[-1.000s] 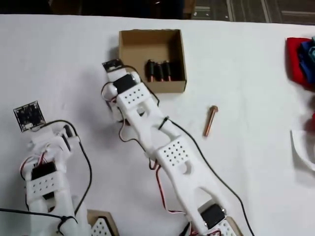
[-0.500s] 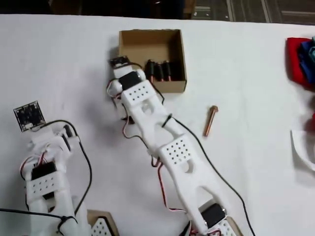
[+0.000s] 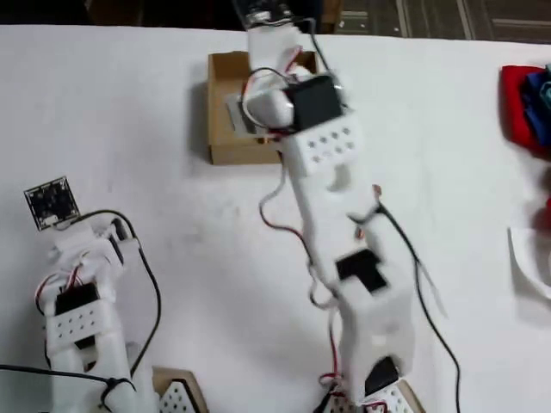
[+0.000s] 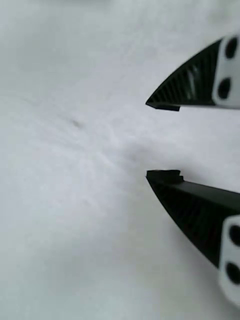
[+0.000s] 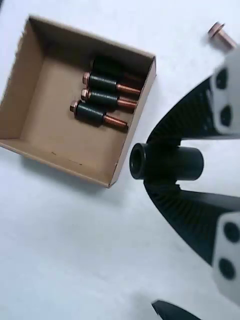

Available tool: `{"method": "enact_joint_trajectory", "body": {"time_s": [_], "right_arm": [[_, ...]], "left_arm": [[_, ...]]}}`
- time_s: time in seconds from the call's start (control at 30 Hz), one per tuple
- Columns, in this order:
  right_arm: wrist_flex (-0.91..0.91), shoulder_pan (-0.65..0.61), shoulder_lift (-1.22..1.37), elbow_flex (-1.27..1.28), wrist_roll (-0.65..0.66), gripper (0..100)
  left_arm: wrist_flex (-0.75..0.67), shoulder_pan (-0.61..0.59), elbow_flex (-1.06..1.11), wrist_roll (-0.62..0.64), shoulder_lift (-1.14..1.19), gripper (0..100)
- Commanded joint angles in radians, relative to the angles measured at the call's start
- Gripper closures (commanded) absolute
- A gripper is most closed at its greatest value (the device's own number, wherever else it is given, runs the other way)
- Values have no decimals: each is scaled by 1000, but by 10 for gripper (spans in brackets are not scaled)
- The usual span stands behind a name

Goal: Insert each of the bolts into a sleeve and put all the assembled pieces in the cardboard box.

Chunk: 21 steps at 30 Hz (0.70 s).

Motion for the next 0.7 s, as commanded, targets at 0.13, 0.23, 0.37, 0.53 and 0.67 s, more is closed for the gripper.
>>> {"method": "enact_joint_trajectory", "body": {"time_s": [0.13, 0.23, 0.37, 0.53, 0.67], "right_arm": [[10, 58, -607, 428, 48, 979], [-24, 134, -774, 511, 109, 979], [-82, 318, -941, 626, 133, 979], [-134, 469, -1136, 786, 167, 979], [-231, 481, -1283, 911, 213, 979]], "left_arm": [[-20, 23, -42, 3, -20, 789], [-20, 23, -42, 3, -18, 789], [-20, 55, -41, 3, -15, 789], [-18, 155, -33, -28, -14, 788], [-12, 241, -38, -193, -14, 789]]}}
